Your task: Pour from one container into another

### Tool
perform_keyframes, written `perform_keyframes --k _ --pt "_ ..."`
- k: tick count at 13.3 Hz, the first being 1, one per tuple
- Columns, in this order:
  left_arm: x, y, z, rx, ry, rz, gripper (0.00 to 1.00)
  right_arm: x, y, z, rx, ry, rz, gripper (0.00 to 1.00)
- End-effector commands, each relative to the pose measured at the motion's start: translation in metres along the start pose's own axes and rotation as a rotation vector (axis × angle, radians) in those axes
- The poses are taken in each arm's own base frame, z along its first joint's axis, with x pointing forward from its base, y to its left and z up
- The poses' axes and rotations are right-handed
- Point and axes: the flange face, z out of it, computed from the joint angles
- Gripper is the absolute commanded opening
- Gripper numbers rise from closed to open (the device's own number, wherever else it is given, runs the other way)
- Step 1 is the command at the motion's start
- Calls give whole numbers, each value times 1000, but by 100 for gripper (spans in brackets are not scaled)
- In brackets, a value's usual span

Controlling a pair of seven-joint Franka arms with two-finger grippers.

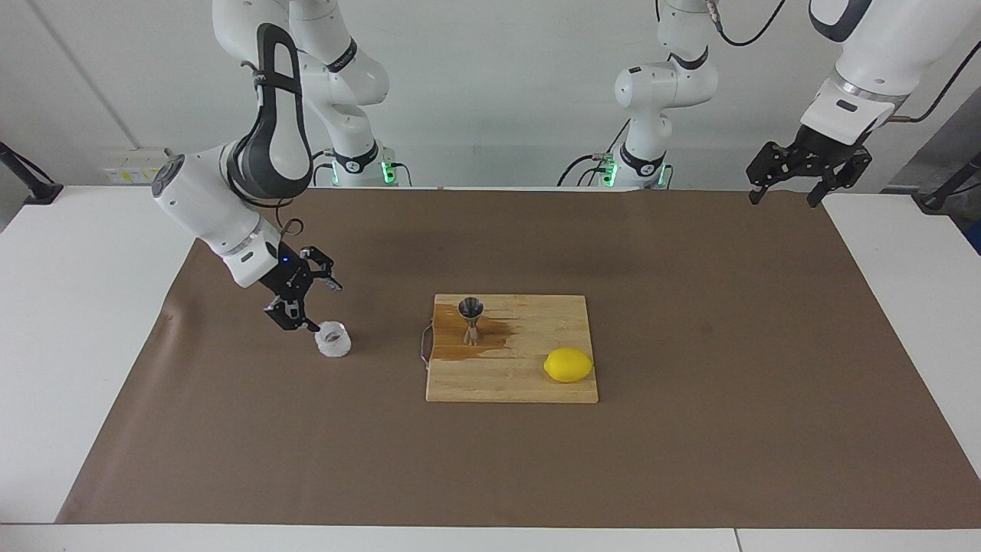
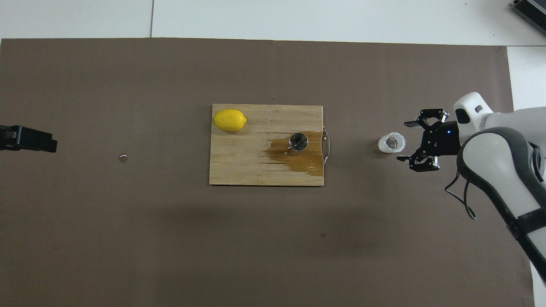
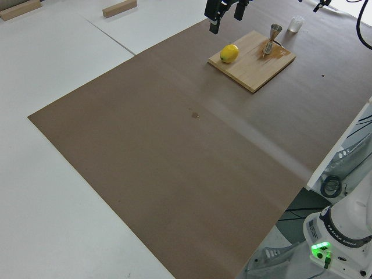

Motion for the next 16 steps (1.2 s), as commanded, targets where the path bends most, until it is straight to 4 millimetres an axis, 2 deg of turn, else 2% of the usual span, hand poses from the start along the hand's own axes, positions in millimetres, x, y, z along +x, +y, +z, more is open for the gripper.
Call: perform_keyframes --k 1,3,6,9,11,13,14,16 --pt "-8 1 -2 -8 -4 3 100 4 -12 -12 13 -73 139 100" --pt "-8 1 -2 -8 -4 3 100 17 -22 -26 -14 -175 236 100" --pt "-8 1 -2 -8 -4 3 100 43 -43 -51 -73 -326 480 100" --pt "-8 1 -2 -10 -4 3 100 46 -57 -74 -80 -379 670 100" --pt "-8 1 -2 -8 -4 3 100 50 -57 -103 -95 -396 864 100" --pt "-8 1 -2 -10 -4 3 100 51 -57 -142 -119 -424 1075 100" --pt "-8 1 -2 -10 -4 3 100 57 -58 -161 -133 -429 1168 100" --pt "-8 1 -2 -8 -4 3 100 68 -62 -189 -160 -457 1268 100"
